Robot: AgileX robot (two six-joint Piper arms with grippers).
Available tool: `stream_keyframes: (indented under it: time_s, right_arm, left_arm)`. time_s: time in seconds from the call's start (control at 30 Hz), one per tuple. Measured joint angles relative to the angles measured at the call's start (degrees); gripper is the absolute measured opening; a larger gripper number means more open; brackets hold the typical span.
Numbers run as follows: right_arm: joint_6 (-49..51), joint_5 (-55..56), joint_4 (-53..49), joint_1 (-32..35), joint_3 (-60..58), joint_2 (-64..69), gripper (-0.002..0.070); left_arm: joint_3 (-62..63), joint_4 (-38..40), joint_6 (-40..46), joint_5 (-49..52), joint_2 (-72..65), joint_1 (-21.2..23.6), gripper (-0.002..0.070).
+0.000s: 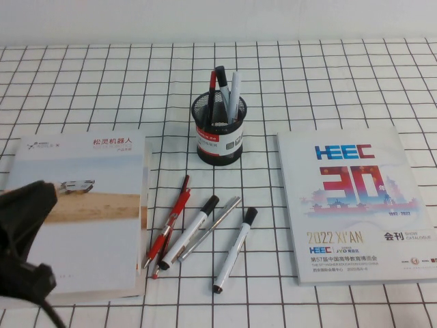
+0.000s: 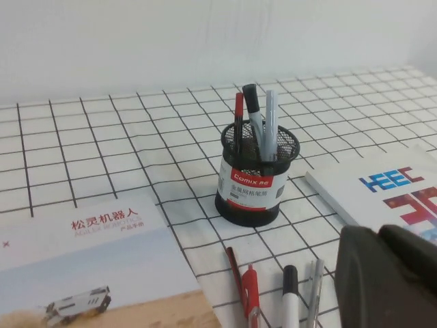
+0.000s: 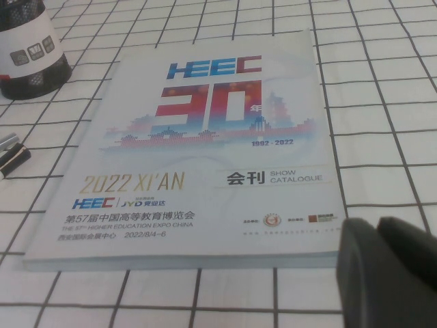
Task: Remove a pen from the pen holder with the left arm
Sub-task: 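Take a marker out of the pen holder and lay it on the table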
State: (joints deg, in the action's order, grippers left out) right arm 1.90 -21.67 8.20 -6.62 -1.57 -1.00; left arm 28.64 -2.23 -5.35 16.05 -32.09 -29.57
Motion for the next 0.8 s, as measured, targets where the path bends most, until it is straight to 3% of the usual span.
stream_keyframes:
  time_s: [0.27, 0.67, 0.8]
  right_arm:
    - [0.0, 0.0, 0.0, 0.0, 0.0, 0.0, -0.0015]
    - [0.0, 0.0, 0.0, 0.0, 0.0, 0.0, -0.0015]
    - [0.0, 0.0, 0.0, 0.0, 0.0, 0.0, -0.0015]
  left_arm:
    - [-7.0, -0.8, -0.2, 1.3, 6.0, 0.0, -0.0003]
    - [-7.7, -5.1, -0.2, 3.1, 6.2, 0.0, -0.0003]
    - [-10.1, -6.6, 1.7, 2.1, 10.1, 3.2, -0.0003]
